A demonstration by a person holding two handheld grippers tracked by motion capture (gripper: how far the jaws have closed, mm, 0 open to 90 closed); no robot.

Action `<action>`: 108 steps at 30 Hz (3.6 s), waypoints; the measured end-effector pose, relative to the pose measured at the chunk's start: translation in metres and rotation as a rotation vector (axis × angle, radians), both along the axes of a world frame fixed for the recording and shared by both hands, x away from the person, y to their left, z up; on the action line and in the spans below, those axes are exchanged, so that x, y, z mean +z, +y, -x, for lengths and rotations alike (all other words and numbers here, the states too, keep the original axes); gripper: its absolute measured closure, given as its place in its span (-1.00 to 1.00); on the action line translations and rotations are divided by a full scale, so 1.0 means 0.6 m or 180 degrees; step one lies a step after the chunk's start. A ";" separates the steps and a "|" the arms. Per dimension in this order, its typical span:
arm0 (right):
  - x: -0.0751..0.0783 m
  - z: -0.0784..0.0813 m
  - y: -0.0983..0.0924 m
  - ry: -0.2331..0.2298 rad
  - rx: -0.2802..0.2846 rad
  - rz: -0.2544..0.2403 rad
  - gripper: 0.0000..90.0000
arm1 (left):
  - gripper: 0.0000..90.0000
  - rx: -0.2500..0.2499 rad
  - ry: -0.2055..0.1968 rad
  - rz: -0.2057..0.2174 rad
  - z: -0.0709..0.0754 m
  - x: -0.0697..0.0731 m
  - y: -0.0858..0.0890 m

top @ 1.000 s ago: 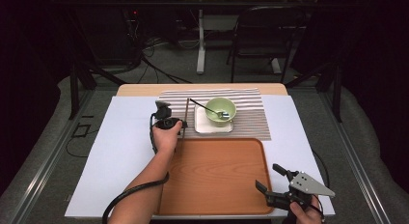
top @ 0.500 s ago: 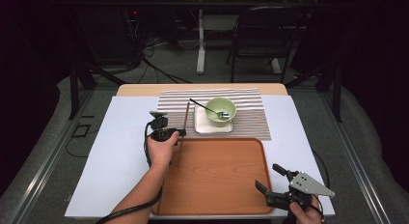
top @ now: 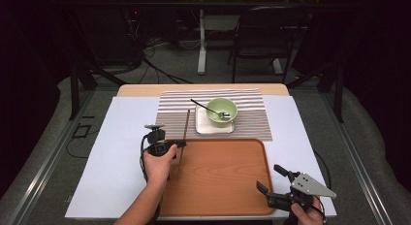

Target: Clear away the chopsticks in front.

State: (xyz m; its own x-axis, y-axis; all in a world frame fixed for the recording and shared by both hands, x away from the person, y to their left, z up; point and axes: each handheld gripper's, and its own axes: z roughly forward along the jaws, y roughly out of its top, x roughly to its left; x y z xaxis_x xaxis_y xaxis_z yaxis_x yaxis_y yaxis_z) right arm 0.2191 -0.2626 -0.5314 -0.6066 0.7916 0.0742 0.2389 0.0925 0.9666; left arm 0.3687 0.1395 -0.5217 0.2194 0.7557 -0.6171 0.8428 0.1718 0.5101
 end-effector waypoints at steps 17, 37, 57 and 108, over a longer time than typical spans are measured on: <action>0.000 -0.001 0.000 0.0010 0.0005 0.0003 -0.67 | 0.87 0.0149 0.0123 0.0006 0.074 -0.035 0.043; 0.000 -0.002 0.001 0.0019 0.0000 0.0003 -0.67 | 0.87 0.0333 -0.0002 -0.0295 0.122 -0.033 0.066; 0.000 -0.002 0.001 0.0028 -0.0001 0.0005 -0.67 | 0.86 0.0364 0.0118 -0.0387 0.131 -0.043 0.096; 0.000 -0.002 0.001 0.0029 0.0000 0.0005 -0.68 | 0.79 0.0545 0.0041 -0.0542 0.143 -0.054 0.087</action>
State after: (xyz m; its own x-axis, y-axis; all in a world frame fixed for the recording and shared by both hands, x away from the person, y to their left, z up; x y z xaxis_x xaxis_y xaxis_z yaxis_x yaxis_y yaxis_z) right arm 0.2205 -0.2621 -0.5316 -0.6059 0.7916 0.0785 0.2478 0.0940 0.9642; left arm 0.2827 0.1918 -0.5543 0.0721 0.8746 -0.4794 0.8153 0.2252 0.5334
